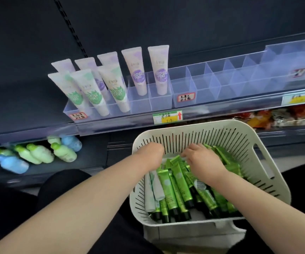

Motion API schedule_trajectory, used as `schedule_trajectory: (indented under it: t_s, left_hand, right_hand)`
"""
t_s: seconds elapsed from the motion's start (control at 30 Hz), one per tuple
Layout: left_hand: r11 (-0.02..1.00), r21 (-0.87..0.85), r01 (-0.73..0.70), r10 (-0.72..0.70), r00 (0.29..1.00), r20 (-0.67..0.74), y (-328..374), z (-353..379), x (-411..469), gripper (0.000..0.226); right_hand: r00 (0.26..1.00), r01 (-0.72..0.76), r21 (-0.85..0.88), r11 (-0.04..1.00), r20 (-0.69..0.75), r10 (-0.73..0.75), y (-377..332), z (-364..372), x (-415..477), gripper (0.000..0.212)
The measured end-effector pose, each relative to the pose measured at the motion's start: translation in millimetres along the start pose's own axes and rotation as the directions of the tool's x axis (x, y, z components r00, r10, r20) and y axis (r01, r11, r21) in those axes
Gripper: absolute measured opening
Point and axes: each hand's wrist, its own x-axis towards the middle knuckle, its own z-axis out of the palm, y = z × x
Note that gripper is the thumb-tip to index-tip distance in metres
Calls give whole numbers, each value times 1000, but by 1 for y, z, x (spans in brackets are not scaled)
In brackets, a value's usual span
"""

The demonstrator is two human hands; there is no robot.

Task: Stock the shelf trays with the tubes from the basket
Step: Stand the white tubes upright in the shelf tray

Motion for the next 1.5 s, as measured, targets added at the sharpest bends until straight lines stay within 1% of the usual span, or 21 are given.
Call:
schedule_trajectory:
  t_s: [0.07, 0.13, 0.23, 0.37, 0.57, 0.63, 0.7, 0.77, 0.8, 0.9, 0.97, 1.03, 1.1, 1.13, 1.17, 1.2, 1.23, 1.27, 1.3, 1.37, 1.5]
  left_hand:
    - [999, 41, 9, -12, 998, 67, 2, 8, 8, 34]
    - [991, 133, -9, -7, 993, 118, 3, 12, 15, 31]
    - [950, 299, -86, 22, 977, 211, 3, 18, 24, 29]
    - [873, 449, -190, 55, 954, 295, 2, 34, 35, 28]
    - [839, 498, -218, 41, 939, 341, 2, 40, 45, 26]
    - [810, 520, -272, 97, 936, 340, 0, 38, 45, 24]
    - [752, 541, -376, 221, 918, 329, -1, 34, 45, 22]
    - [754, 474, -455, 347, 888, 301, 4, 26, 42, 21]
    - [781, 410, -471, 378, 879, 290, 8, 21, 40, 20]
    - [874, 222, -433, 377, 891, 252, 20, 6, 33, 6]
    - [935, 44, -352, 339, 923, 184, 25, 0, 31, 12]
    - [943, -232, -238, 272, 954, 127, 28, -5, 29, 20]
    - [839, -541, -59, 148, 981, 123, 30, -5, 31, 23]
    - [786, -617, 24, 60, 992, 115, 30, -4, 33, 23]
    - [785, -615, 74, -19, 995, 95, 28, -4, 34, 21]
    - [849, -520, 95, -67, 995, 73, 26, -3, 35, 16]
    - [922, -372, 105, -87, 994, 64, 23, -2, 34, 7]
    - [971, -216, 107, -95, 993, 68, 22, 1, 30, 6]
    - [991, -82, 104, -97, 991, 94, 22, 4, 26, 9]
    - [988, 102, 114, -131, 976, 172, 20, 16, 21, 19]
    - [946, 307, 101, -182, 951, 249, 18, 38, 19, 26]
  right_hand:
    - [999, -25, 31, 999, 28, 24, 5, 6, -2, 40]
    - [998, -40, 49, 998, 59, 38, 7, 13, -3, 39]
    - [992, -48, 69, 997, 121, 39, 9, 23, -4, 37]
    - [986, -55, 114, 992, 160, 36, 11, 28, 0, 35]
    - [982, -85, 164, 983, 182, 55, 14, 28, 2, 35]
    - [979, -97, 178, 979, 196, 62, 15, 28, 3, 34]
    - [979, -108, 199, 974, 194, 69, 15, 27, 6, 31]
    - [972, -135, 258, 957, 222, 78, 12, 27, 7, 31]
    - [963, -153, 300, 942, 261, 74, 9, 27, 7, 38]
    - [927, -223, 421, 879, 371, 57, -1, 26, 4, 71]
    - [931, -256, 458, 851, 354, 89, -8, 27, 2, 80]
    - [940, -275, 459, 845, 313, 136, -12, 27, 1, 72]
    - [939, -310, 474, 824, 289, 187, -13, 24, 1, 62]
    - [936, -330, 482, 812, 280, 215, -11, 21, 0, 57]
    - [930, -351, 485, 801, 279, 238, -7, 17, -1, 51]
    - [924, -366, 483, 795, 291, 249, -4, 13, -1, 44]
    - [917, -378, 479, 792, 309, 251, 0, 9, -1, 37]
    - [913, -385, 475, 791, 325, 248, 4, 5, -2, 32]
    - [911, -384, 467, 796, 332, 245, 7, 2, -3, 28]
    - [921, -354, 426, 833, 317, 229, 11, -2, -5, 28]
    - [935, -314, 364, 877, 279, 219, 14, -7, -9, 33]
